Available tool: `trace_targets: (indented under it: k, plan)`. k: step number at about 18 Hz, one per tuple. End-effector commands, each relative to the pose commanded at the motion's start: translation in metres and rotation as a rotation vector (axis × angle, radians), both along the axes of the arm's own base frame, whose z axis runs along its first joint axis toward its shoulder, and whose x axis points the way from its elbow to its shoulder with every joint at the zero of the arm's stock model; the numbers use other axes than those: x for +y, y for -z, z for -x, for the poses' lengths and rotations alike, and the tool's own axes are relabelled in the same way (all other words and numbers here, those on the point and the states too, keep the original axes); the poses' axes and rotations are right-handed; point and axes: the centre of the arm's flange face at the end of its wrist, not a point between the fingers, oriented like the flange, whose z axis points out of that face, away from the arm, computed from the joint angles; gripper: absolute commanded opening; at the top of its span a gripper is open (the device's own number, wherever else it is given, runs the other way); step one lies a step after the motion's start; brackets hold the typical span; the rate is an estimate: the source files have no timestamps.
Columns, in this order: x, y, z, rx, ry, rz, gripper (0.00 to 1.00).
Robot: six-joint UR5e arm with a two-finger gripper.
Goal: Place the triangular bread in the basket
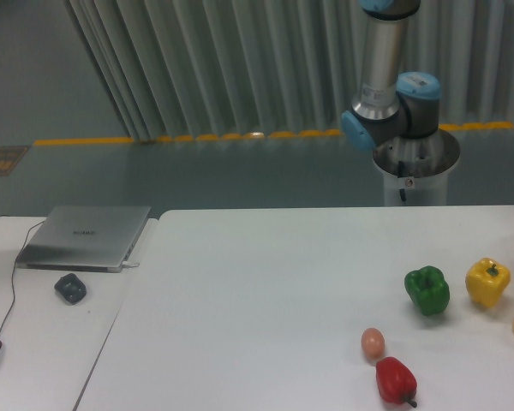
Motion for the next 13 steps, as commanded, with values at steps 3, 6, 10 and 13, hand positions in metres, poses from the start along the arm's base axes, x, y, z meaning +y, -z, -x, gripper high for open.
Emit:
trace_targets:
  k: [3, 6, 10, 13]
  plan:
    - [-0.001, 0.001, 0.000, -0.002, -0.001, -0.001, 1.00]
    - [0.000, -0.001, -0.001, 0.001, 0.000, -0.001, 1.00]
    - [0.001, 0.002, -0.002, -0.003, -0.003, -0.007, 1.00]
    - [0.001, 0.017, -0.003, 0.019, -0.097, -0.025, 1.00]
